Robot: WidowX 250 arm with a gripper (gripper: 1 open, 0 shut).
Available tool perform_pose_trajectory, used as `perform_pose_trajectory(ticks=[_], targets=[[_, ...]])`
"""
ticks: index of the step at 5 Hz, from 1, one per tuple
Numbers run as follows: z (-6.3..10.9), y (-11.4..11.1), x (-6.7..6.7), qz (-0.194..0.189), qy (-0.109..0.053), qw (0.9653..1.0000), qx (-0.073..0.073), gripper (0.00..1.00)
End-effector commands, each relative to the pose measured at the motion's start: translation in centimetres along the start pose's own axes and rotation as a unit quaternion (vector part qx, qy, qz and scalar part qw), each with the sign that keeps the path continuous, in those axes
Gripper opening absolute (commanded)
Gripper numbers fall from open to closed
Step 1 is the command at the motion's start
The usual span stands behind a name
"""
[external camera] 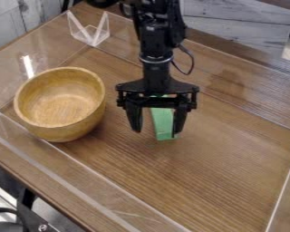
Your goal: Put the green block in the brown bowl
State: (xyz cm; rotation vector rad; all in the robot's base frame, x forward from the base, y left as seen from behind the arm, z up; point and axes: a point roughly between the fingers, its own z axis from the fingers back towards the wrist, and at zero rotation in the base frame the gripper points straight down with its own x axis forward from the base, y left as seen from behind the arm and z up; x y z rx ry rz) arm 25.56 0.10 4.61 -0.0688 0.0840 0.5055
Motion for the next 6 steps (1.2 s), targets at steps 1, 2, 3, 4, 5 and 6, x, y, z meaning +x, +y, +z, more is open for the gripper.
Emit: perform_pose_trajectory(ticks=[1, 2, 3, 4, 5, 6], targets=[[0.6, -0.2, 1.1, 0.011, -0.021, 0.9996, -0.013, 1.00], [0.0, -0.2, 1.4, 0.019, -0.021, 0.9995, -0.016, 1.00], [-0.6, -0.3, 1.6, 0.026, -0.021, 0.9993, -0.018, 1.00], [-1.1, -0.3, 1.7, 0.031, -0.020, 0.9991, -0.020, 1.00], [-1.5, -0.3, 1.7, 0.032, -0.016, 0.9991, -0.020, 0.00], [-1.4, -0.3, 1.3, 0.027, -0.007, 0.9995, -0.017, 0.00]])
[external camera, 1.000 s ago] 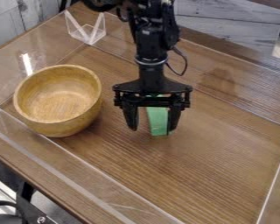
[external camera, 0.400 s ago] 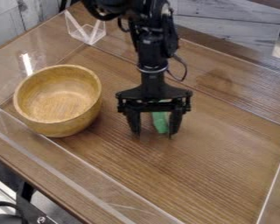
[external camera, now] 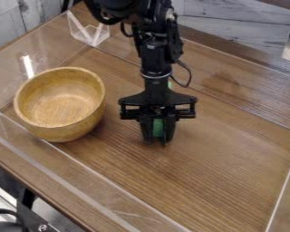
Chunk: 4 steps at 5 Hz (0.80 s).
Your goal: Put the green block in the brown bowl
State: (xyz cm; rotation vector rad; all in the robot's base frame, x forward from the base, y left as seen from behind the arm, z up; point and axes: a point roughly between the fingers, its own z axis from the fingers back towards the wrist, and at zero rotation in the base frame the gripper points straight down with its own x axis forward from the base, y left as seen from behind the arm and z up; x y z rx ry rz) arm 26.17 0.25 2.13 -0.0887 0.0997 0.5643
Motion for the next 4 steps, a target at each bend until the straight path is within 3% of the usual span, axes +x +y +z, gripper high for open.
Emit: perform_pose_trajectory(ticks=[1, 4], targets=[[1.2, -0.2, 0.0, -0.008, -0.006, 0.9999, -0.004, 0.00], [3.3, -0.1, -1.3, -0.038, 0.026, 0.9989, 0.009, 0.00]])
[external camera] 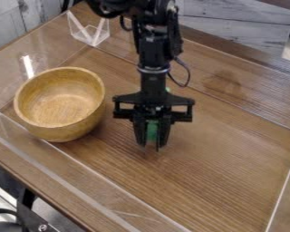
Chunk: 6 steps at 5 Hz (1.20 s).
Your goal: Put the green block in the brown bowl
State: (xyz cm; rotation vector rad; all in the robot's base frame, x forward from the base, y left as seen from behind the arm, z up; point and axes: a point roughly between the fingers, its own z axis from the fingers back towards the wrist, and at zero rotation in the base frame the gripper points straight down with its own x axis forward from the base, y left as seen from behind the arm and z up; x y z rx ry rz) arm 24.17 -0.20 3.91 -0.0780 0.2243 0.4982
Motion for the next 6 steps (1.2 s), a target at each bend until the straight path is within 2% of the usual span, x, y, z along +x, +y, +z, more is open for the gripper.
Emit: perform_pose_trajectory(ticks=[1, 5, 6], targets=[[2.7, -0.7, 0.1, -0.023, -0.025, 0.9994, -0.009, 0.00], [4.0, -0.9, 0.0, -0.048, -0.018, 0.9985, -0.018, 0.00], [4.8, 0.0, -0.4, -0.046, -0.014, 0.9986, -0.023, 0.00]])
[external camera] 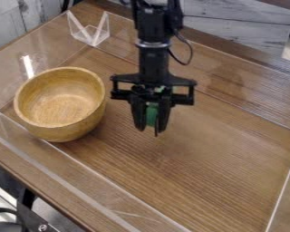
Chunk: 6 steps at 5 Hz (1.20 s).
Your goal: Put the green block in the brown bowl
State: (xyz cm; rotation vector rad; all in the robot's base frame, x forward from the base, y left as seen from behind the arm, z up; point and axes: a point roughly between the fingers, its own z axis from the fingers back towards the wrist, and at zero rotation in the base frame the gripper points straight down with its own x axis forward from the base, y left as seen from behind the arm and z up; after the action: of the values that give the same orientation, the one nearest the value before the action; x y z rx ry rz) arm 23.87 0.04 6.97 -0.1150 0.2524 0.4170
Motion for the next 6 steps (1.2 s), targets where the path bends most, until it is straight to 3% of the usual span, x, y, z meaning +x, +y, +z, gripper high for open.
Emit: perform_pose_trajectory(ticks=[1, 2, 3, 4, 6], targets=[[3.0, 1.2, -0.1, -0.002, -0.035, 0.9991, -0.022, 0.00], [4.4, 4.0, -0.9, 0.007, -0.041, 0.9985, -0.034, 0.00], [5.0, 8.8, -1.9, 0.025, -0.049, 0.9972, -0.050, 0.00], [5.6, 12.1, -1.4, 0.009, -0.053, 0.9970, -0.055, 0.00], [4.6, 13.3, 0.6, 0.022, -0.062, 0.9952, -0.073, 0.00]])
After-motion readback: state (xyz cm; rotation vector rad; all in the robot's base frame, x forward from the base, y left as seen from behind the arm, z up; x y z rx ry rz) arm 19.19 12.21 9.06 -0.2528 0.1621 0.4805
